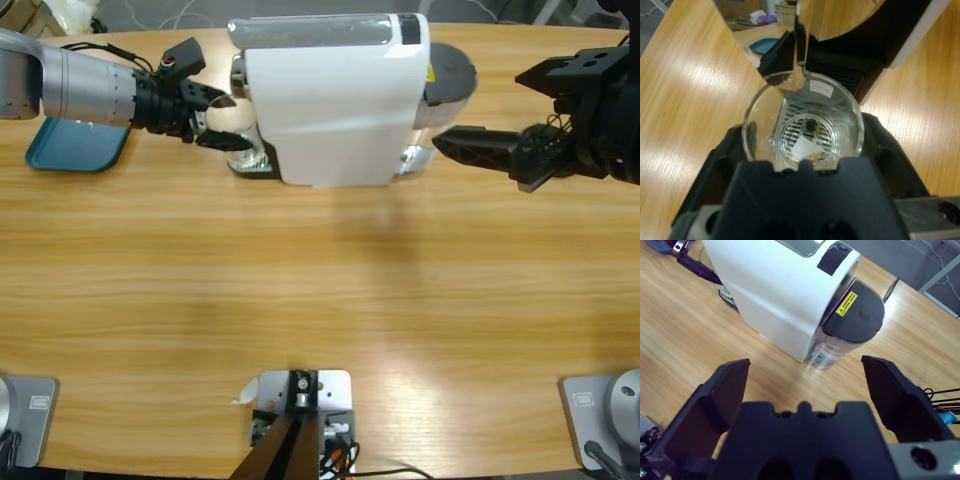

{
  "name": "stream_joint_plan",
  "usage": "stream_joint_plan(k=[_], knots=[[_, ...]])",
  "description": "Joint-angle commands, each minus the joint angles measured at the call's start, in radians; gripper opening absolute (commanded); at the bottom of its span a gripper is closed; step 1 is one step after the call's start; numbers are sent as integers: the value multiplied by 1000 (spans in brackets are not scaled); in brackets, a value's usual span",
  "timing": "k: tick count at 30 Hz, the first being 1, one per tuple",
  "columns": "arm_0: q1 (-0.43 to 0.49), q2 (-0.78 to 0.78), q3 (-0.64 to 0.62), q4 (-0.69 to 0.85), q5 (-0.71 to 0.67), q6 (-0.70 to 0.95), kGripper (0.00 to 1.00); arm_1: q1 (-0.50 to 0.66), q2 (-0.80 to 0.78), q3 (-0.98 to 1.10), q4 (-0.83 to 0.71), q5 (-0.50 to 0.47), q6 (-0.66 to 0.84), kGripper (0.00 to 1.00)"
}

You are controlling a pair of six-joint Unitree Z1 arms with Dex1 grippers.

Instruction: Pour coffee

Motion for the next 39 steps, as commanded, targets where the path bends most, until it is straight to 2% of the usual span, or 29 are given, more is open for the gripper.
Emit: stream_joint_plan(k=[1, 19, 20, 21, 22, 31, 39], knots=[[-16, 56, 6, -7, 3, -5, 387, -8, 19, 29, 5, 1, -9, 1000], [-8, 66, -8, -10, 7, -62, 365, -8, 38, 34, -6, 10, -6, 1000], [-9, 68, -9, -11, 2, -61, 478, -8, 38, 34, -7, 11, -6, 1000], [-9, 67, -7, -13, 0, -61, 839, -8, 39, 35, -7, 11, -6, 1000], [-6, 66, -7, -13, -2, -62, 978, -8, 40, 35, -7, 11, -6, 1000], [-5, 66, 1, -23, 1, -47, 991, -8, 44, 37, -11, 11, -1, 1000], [51, -30, 95, -50, 6, -34, 991, -8, 55, 40, -11, 9, 2, 1000]])
